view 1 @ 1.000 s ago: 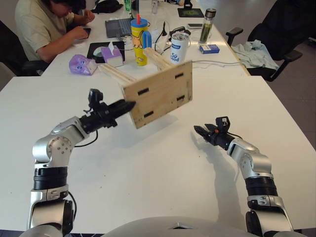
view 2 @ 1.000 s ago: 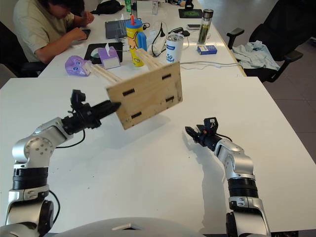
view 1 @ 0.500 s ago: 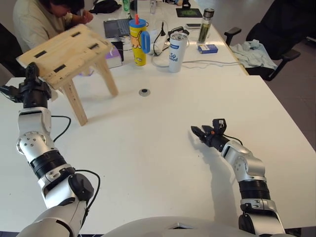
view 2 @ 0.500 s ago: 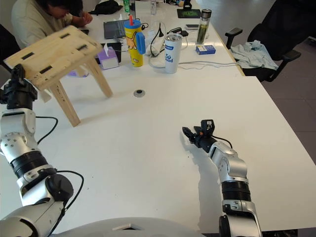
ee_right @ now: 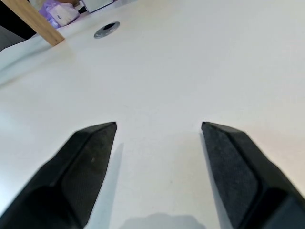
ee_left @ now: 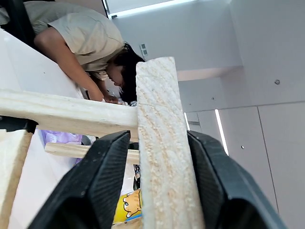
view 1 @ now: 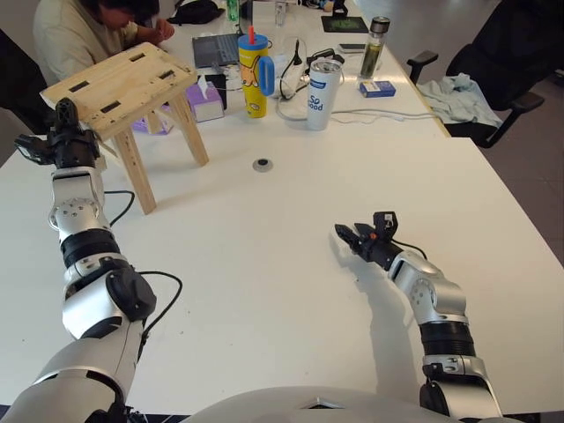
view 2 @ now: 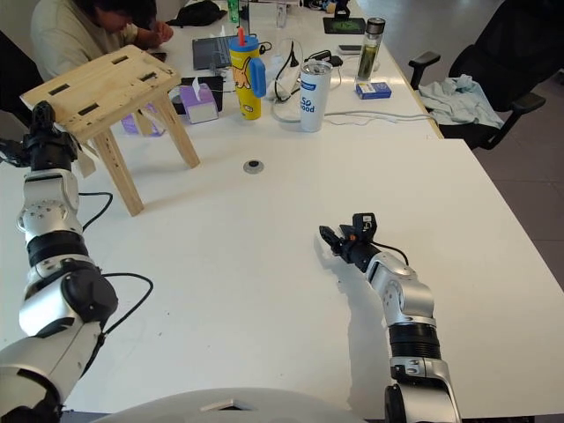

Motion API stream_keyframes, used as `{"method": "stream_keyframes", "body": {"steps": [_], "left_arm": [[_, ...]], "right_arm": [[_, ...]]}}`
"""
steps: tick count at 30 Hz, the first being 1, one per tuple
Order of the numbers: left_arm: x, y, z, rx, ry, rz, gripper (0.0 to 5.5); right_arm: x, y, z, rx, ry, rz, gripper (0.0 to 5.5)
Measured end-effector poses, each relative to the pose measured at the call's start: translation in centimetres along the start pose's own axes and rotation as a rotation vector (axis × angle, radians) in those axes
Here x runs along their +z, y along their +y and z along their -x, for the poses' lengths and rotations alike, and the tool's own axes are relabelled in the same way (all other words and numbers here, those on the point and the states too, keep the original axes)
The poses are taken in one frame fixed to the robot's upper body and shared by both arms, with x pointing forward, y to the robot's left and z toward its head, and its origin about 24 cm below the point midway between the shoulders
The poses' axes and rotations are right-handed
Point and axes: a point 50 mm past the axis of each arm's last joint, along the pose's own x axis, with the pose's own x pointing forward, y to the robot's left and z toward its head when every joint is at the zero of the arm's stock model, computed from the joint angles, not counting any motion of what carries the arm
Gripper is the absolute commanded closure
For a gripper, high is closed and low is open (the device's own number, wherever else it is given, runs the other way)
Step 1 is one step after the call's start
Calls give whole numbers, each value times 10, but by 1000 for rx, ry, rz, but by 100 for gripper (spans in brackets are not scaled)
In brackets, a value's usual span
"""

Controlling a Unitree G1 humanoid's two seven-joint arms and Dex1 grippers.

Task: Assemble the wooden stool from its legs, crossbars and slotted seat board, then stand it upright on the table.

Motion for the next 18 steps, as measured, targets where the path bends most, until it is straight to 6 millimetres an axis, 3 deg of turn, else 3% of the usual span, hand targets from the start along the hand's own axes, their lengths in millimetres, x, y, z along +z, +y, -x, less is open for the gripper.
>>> {"method": "stream_keyframes", "body": {"steps": [7,10,15,18], "left_arm": [[5,5,-2,15,-22,60,171],[16,10,10,-57,-92,105,136],[16,17,47,-201,-93,98,136],[4,27,85,-250,84,-118,136]], "right_arm": [[-4,8,-1,23,-2,5,217],[-6,9,0,31,-3,12,217],[-8,8,3,31,2,17,217],[-8,8,3,43,8,27,217]]}}
